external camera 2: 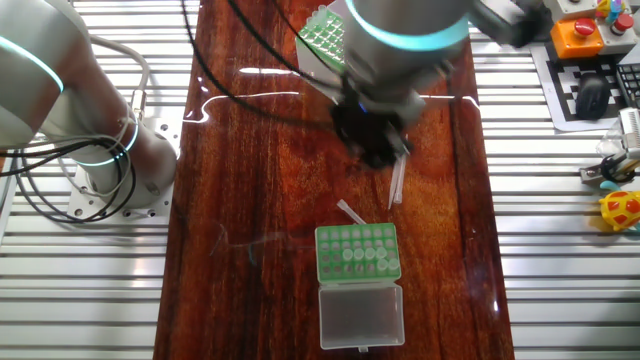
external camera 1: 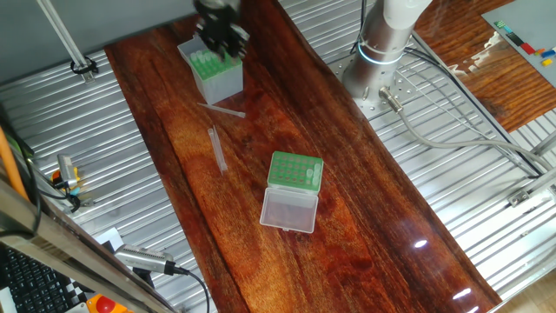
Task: Transfer all large pipette tips from one holder to another
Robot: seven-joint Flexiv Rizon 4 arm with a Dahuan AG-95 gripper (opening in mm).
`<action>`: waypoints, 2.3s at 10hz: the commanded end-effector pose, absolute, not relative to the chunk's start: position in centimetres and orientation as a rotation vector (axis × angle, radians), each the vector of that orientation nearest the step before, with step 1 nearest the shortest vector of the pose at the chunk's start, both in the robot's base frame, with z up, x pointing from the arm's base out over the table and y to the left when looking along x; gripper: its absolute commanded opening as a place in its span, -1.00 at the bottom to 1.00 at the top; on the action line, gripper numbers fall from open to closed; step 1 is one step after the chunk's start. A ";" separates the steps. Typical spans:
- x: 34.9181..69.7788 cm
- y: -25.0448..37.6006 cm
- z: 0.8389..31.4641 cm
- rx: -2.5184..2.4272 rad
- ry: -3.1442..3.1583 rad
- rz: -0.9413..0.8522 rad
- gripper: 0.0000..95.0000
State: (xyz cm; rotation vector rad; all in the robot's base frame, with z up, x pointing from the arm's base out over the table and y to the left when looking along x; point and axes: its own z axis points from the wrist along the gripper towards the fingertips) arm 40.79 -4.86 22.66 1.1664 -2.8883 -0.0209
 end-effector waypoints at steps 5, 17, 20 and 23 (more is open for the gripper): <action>39.0 4.6 20.7 1.136 -2.898 -0.037 -0.60; 37.2 18.3 19.0 1.103 -2.876 -0.060 -0.20; 37.0 20.5 18.6 1.049 -2.891 -0.058 -0.20; 37.0 20.5 18.6 1.128 -2.882 -0.085 -0.60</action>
